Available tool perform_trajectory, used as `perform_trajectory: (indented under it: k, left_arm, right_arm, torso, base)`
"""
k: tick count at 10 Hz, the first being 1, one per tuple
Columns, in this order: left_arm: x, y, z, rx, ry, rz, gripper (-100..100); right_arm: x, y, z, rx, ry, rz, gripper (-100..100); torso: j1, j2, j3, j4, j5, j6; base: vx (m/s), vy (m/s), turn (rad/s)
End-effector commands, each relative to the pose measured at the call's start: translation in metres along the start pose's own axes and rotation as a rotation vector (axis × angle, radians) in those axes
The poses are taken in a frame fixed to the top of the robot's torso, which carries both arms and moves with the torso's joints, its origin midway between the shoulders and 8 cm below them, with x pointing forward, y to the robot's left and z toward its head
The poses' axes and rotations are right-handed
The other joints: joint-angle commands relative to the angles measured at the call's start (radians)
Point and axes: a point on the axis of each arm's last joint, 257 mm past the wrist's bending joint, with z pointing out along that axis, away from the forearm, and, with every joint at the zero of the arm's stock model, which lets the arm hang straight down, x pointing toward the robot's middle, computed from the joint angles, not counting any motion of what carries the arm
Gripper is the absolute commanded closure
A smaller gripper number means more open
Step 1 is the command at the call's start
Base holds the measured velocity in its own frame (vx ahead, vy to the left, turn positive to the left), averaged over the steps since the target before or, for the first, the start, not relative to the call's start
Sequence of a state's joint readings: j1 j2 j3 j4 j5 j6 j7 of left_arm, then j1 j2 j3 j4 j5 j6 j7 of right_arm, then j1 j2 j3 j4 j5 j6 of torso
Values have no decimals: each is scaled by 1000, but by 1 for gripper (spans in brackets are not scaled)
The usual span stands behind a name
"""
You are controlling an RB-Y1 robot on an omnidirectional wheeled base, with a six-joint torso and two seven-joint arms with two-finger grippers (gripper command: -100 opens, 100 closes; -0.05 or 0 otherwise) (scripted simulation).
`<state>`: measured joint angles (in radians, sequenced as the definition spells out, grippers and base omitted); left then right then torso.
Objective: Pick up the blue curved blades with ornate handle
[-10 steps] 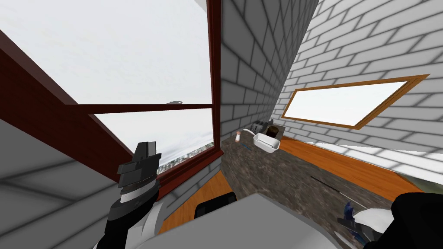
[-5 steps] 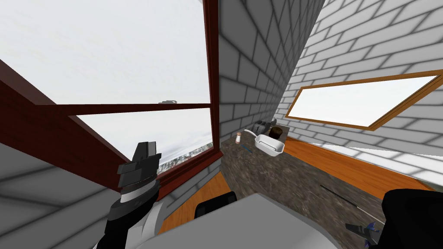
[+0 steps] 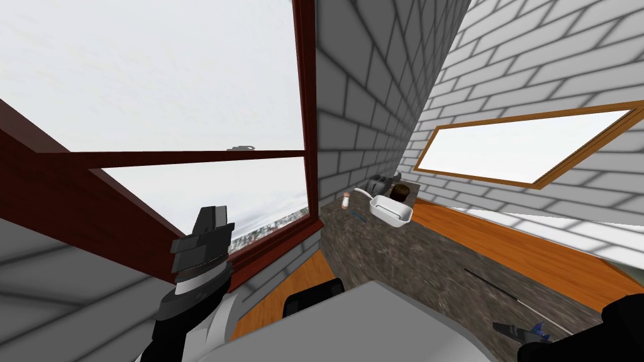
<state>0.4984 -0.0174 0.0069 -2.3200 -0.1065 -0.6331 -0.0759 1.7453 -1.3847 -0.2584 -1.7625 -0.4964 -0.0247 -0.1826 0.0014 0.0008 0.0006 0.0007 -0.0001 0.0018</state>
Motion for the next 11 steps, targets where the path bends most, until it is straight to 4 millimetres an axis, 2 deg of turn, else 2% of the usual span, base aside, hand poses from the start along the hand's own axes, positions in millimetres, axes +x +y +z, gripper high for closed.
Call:
perform_trajectory:
  k: [1,2,6,7,8,11]
  left_arm:
    - [0,0,0,0,0,0,0]
    - [0,0,0,0,0,0,0]
    - [0,0,0,0,0,0,0]
    - [0,0,0,0,0,0,0]
    - [0,0,0,0,0,0,0]
    - [0,0,0,0,0,0,0]
  right_arm:
    - [0,0,0,0,0,0,-100]
    - [0,0,0,1,0,0,100]
    - [1,-4,0,10,0,13,100]
    - [1,-4,0,9,0,12,0]
    - [-1,-2,-5,3,0,2,100]
    - [-4,-5,-13,5,1,7,100]
  torso:
    - [0,0,0,0,0,0]
    - [0,0,0,0,0,0]
    - [1,1,1,1,0,-4]
    - [1,0,1,1,0,-4]
    - [1,0,1,1,0,-4]
    - [1,0,0,0,1,-3]
  base:
    - [0,0,0]
    - [0,0,0]
    - [1,1,-5]
    - [0,0,0]
    - [-1,-6,11]
    - [-3,2,18]
